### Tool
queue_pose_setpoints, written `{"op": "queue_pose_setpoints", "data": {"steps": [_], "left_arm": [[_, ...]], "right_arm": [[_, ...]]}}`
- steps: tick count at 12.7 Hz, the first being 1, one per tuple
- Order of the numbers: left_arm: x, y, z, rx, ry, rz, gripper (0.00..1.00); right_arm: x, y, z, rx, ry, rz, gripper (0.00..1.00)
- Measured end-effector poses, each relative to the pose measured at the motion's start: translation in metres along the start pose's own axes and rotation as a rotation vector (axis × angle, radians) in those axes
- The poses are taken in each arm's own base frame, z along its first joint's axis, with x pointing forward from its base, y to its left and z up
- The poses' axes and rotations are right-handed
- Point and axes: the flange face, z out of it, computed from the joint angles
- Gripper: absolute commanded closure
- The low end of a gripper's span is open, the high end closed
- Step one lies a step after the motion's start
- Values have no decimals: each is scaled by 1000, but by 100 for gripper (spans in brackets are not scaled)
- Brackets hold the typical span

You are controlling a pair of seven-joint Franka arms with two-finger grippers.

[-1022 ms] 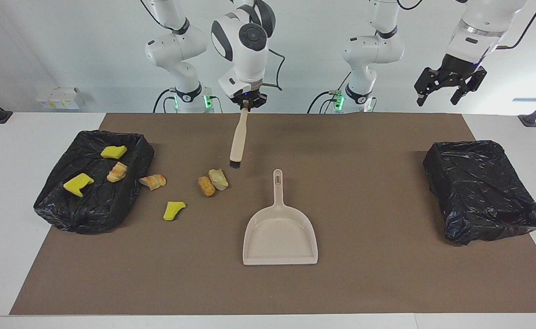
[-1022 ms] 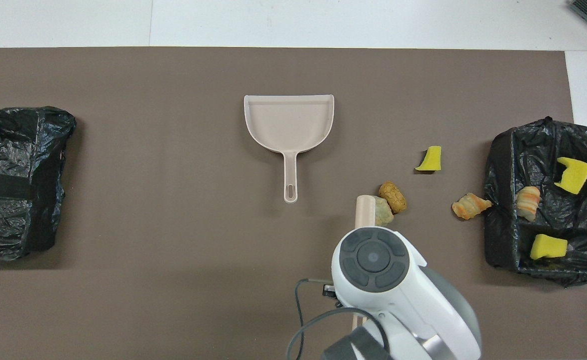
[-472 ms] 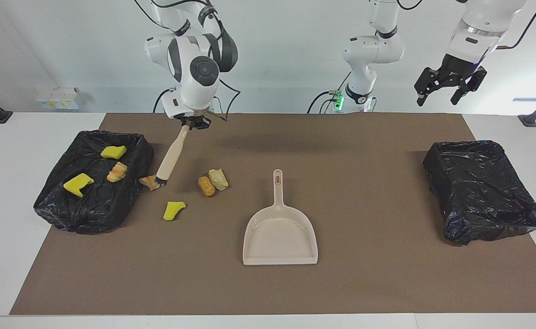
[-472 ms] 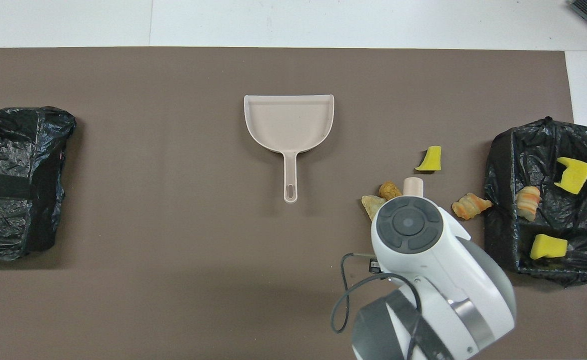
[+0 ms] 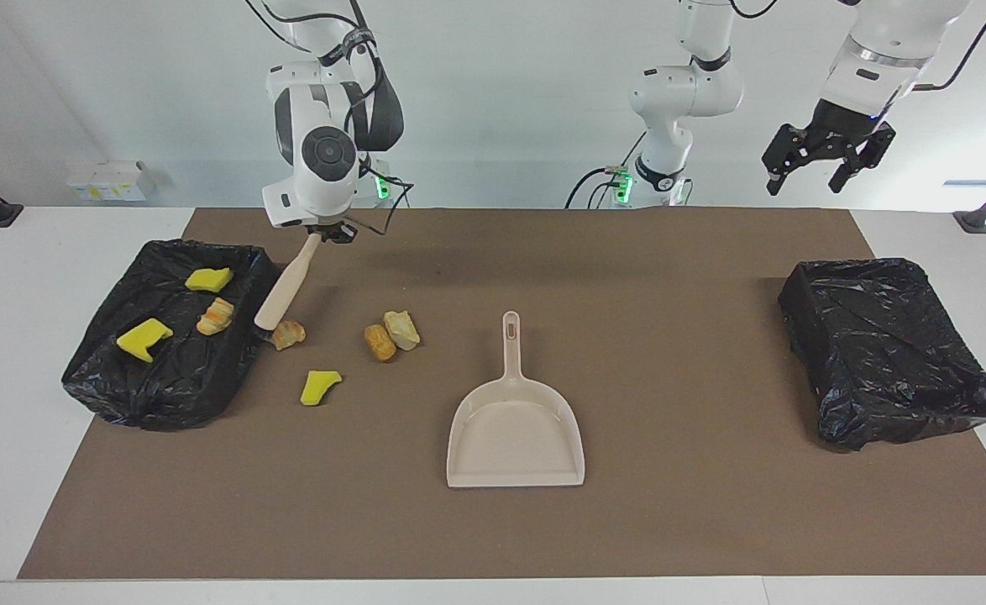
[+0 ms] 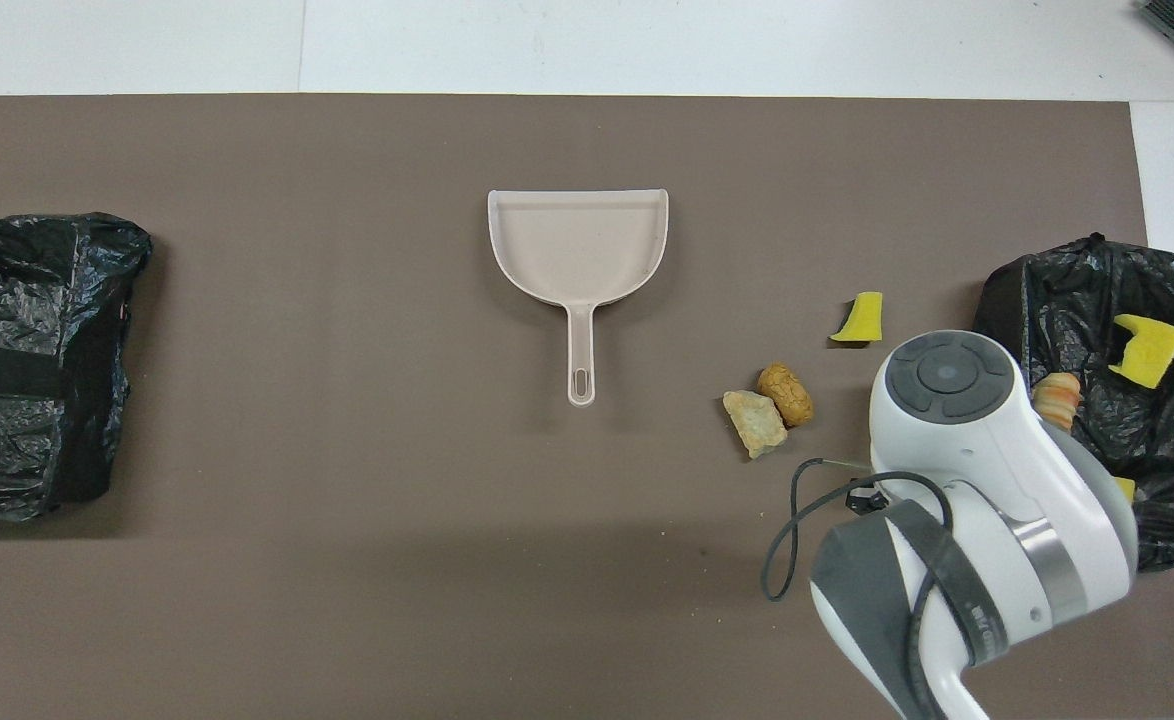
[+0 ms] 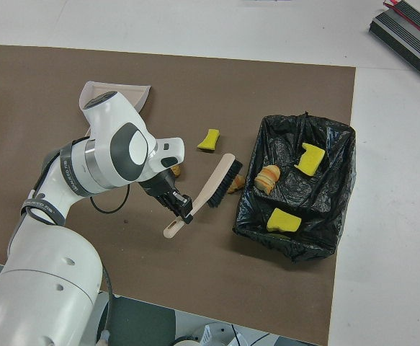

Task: Sweep and dump trash in bin
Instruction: 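Move the brush to the remaining bread pieces with the right gripper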

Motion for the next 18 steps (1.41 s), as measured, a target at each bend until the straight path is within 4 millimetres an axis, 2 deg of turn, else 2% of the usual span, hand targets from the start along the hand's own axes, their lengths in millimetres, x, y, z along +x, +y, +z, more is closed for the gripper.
{"op": "queue_pose_setpoints", "data": {"steps": [3, 6, 8, 10, 12, 15, 16, 18], "left_arm": [[0, 0, 0, 0, 0, 0, 0], [0, 0, 0, 0, 0, 0, 0], [0, 0, 0, 0, 0, 0, 0], [0, 0, 0, 0, 0, 0, 0], [0, 0, 0, 0, 0, 0, 0], [0, 0, 0, 0, 0, 0, 0], [0, 0, 0, 0, 0, 0, 0], [0, 1, 0, -1, 0, 2, 0]], "right_arm": [[-1, -2, 23, 20, 18, -4, 100], [8, 0, 30, 58, 50, -43, 100], [12, -9, 33, 80, 81, -74, 100], [7, -25, 30, 98, 97, -138, 100], [2, -42, 18, 164, 79, -194, 100], [-7, -67, -15, 179, 67, -247, 100], [-9, -70, -30, 168, 57, -257, 100], [-7, -61, -61, 161, 45, -256, 100]]}}
